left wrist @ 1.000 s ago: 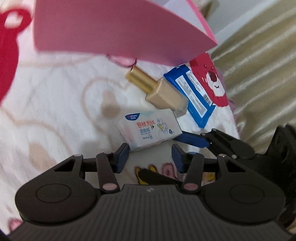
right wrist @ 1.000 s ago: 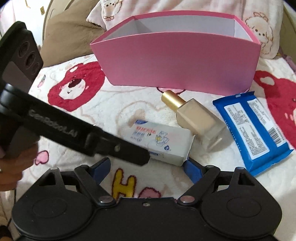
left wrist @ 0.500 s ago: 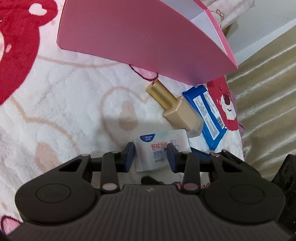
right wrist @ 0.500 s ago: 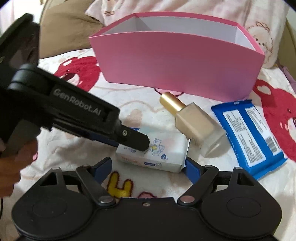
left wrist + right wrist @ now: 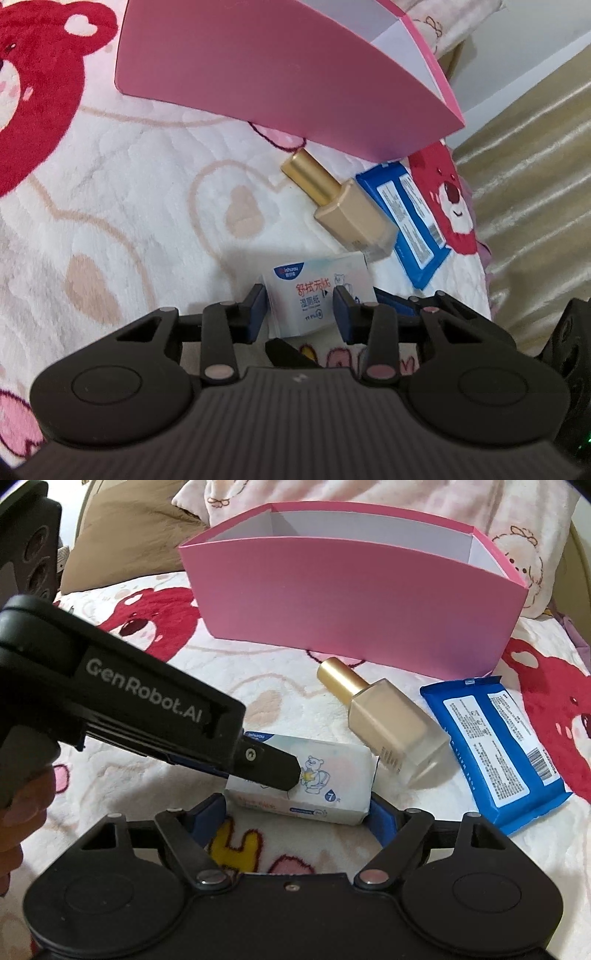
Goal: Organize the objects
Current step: 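Close the left gripper on the white tissue pack, then carry the tissue pack with the left gripper into the pink box, release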
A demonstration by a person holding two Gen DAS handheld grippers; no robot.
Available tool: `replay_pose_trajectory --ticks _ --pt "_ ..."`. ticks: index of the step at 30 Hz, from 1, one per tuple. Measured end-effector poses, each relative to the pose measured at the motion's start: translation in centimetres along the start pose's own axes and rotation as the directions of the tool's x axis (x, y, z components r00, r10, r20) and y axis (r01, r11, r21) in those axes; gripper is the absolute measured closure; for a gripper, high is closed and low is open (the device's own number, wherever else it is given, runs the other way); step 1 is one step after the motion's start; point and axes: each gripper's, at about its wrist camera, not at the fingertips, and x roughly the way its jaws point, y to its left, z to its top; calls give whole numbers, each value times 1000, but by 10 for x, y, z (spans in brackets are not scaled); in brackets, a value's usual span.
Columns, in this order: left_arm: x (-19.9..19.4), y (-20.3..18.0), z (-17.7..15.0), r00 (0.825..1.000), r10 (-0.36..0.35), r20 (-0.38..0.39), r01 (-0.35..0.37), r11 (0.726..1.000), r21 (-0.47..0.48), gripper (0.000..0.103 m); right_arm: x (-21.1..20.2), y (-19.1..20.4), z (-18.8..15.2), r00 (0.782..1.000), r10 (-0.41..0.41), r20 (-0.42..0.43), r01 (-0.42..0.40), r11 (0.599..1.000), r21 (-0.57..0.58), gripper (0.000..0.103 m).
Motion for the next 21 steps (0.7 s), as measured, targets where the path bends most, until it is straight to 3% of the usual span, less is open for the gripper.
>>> replay_pose_trajectory --ticks 11,14,21 --pt "-42 -15 -11 999 -51 -16 52 998 26 66 -45 6 9 998 52 28 -53 998 21 15" --pt "-51 -26 -12 997 -46 -66 49 998 48 66 -61 9 12 998 60 29 -61 997 56 15" --pt "-93 -45 -16 999 -36 -4 36 997 61 65 -98 25 28 994 65 85 -60 996 -59 15"
